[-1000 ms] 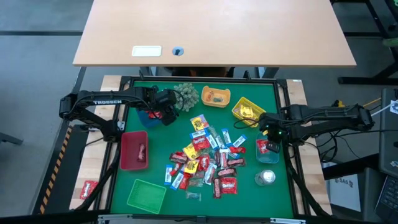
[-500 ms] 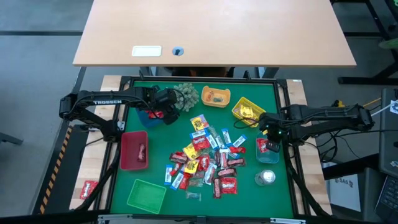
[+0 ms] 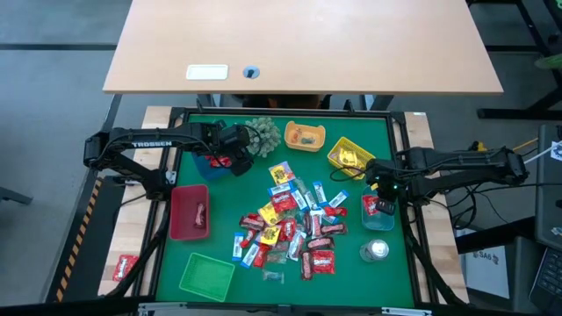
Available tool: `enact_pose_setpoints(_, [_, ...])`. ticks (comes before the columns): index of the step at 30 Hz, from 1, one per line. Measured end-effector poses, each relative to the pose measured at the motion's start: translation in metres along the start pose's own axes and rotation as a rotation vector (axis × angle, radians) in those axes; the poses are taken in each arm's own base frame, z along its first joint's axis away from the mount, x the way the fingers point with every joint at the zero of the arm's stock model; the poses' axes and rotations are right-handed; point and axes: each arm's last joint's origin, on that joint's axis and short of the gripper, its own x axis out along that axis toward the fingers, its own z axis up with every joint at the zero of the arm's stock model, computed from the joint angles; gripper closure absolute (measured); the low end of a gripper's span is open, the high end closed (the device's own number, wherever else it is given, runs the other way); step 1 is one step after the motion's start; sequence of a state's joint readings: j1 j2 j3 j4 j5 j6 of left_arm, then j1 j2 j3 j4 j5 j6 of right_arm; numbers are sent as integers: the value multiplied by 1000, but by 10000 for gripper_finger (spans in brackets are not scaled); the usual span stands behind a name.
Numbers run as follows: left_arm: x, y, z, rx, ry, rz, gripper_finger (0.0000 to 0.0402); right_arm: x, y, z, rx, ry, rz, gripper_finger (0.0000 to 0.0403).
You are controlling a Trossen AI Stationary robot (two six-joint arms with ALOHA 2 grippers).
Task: Sort candy
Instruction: Put the red candy into the gray bin
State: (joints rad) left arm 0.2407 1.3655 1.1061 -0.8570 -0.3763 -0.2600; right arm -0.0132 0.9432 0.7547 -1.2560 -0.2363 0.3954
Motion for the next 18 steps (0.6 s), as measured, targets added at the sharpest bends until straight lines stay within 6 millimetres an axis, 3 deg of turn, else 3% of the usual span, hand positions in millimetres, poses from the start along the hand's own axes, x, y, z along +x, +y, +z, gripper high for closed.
enact_pose_setpoints(18, [0,-1,0,0,7,-22,269,0,-1,1,-14,-16,-39,400])
